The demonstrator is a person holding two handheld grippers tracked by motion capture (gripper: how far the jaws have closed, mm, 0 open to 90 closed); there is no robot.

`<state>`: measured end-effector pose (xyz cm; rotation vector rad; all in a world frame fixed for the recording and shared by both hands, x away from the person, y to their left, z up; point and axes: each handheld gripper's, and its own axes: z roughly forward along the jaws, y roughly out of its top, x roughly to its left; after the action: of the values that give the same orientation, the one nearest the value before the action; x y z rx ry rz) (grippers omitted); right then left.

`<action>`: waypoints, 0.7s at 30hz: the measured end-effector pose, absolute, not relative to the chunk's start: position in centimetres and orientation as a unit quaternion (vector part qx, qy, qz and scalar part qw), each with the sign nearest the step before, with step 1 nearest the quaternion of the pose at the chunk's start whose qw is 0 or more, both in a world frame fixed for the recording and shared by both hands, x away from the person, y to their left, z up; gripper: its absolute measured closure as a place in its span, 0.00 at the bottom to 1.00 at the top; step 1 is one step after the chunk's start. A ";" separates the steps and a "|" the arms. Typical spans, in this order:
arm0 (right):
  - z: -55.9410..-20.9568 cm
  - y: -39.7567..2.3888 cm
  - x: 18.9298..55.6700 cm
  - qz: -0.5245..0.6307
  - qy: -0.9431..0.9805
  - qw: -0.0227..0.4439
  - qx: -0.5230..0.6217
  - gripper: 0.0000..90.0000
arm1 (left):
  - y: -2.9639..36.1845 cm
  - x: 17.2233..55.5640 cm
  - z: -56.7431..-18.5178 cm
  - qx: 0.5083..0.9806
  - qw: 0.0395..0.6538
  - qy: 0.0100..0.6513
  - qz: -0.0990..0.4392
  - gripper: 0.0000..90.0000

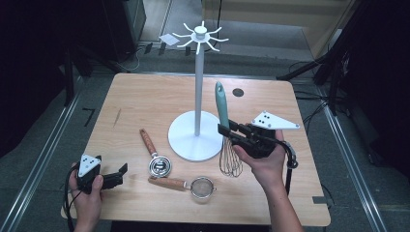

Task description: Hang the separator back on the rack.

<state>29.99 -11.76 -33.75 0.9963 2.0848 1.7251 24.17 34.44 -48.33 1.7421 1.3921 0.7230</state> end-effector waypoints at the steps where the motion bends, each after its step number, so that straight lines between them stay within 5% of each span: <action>1: -33.5 -11.6 29.9 0.596 0.716 0.131 0.338 0.79 | 34.4 24.2 -48.3 0.685 0.388 0.547 0.284 0.00; 21: -31.8 -10.4 29.5 0.632 0.696 0.147 0.308 0.79 | 34.5 24.2 -48.3 0.684 0.389 0.548 0.285 0.00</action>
<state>29.51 -10.45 -31.83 0.8861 2.0032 1.8182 24.17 34.45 -48.34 1.7387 1.3942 0.7237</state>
